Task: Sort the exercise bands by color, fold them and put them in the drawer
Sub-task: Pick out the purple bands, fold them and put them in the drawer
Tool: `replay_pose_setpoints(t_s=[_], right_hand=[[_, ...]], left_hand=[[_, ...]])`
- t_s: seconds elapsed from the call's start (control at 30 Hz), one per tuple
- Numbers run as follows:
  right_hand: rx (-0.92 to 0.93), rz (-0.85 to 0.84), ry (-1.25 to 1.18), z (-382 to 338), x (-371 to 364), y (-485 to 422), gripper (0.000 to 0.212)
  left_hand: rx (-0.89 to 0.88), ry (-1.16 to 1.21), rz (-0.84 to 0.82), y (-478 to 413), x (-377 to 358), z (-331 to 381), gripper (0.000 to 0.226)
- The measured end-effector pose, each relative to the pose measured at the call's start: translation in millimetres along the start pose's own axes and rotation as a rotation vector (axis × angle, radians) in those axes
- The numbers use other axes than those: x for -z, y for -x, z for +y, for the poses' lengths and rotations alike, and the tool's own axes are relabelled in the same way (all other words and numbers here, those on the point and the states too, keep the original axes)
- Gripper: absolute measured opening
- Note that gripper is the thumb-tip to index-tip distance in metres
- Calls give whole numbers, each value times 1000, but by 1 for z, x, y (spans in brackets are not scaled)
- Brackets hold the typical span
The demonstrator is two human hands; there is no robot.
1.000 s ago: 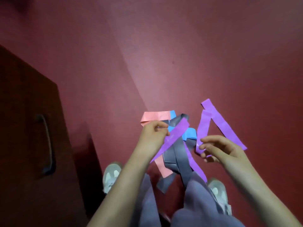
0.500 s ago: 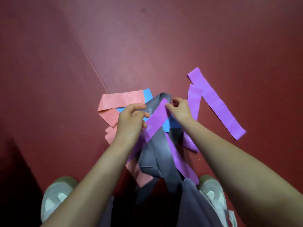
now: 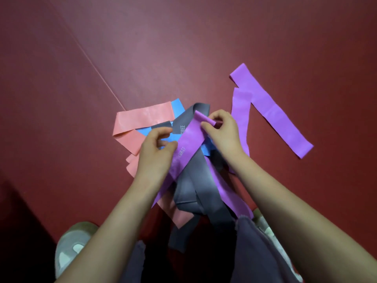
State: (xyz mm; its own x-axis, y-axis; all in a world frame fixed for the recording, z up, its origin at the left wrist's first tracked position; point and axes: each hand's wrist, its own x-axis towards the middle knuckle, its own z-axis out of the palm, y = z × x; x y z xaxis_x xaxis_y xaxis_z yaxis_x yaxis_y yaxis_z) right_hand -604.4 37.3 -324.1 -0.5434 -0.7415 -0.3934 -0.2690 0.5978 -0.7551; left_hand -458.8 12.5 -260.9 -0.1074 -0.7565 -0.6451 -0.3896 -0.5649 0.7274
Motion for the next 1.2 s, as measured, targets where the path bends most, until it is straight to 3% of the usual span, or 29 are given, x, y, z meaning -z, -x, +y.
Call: replay_pose_setpoints(t_s=[0.13, 0.23, 0.33, 0.47, 0.53, 0.77, 1.0, 1.1, 1.2], right_hand=[[53, -284, -378, -32, 15, 45, 35], [-21, -371, -546, -35, 21, 65, 28], [-90, -274, -628, -33, 29, 57, 8], [-43, 203, -331, -6, 48, 0, 13], [-66, 319, -210, 12, 57, -28, 18], [-206, 145, 122, 59, 53, -84, 47], [-259, 203, -94, 53, 47, -92, 49], [-266, 244, -160, 54, 49, -98, 24], [-302, 228, -156, 50, 51, -97, 29]], left_hand=[[-64, -80, -107, 5, 0, 6, 45], [-62, 73, -287, 10, -1, 10, 15], [-109, 55, -223, 12, -3, 8, 20], [-100, 66, -143, 8, 1, 6, 22], [-78, 124, -96, 8, 0, 8, 24], [-2, 271, -91, 12, -15, 24, 22], [41, 354, -109, 16, -16, 28, 22], [38, 341, -112, 18, -15, 24, 23], [32, 333, -108, 17, -14, 23, 23]])
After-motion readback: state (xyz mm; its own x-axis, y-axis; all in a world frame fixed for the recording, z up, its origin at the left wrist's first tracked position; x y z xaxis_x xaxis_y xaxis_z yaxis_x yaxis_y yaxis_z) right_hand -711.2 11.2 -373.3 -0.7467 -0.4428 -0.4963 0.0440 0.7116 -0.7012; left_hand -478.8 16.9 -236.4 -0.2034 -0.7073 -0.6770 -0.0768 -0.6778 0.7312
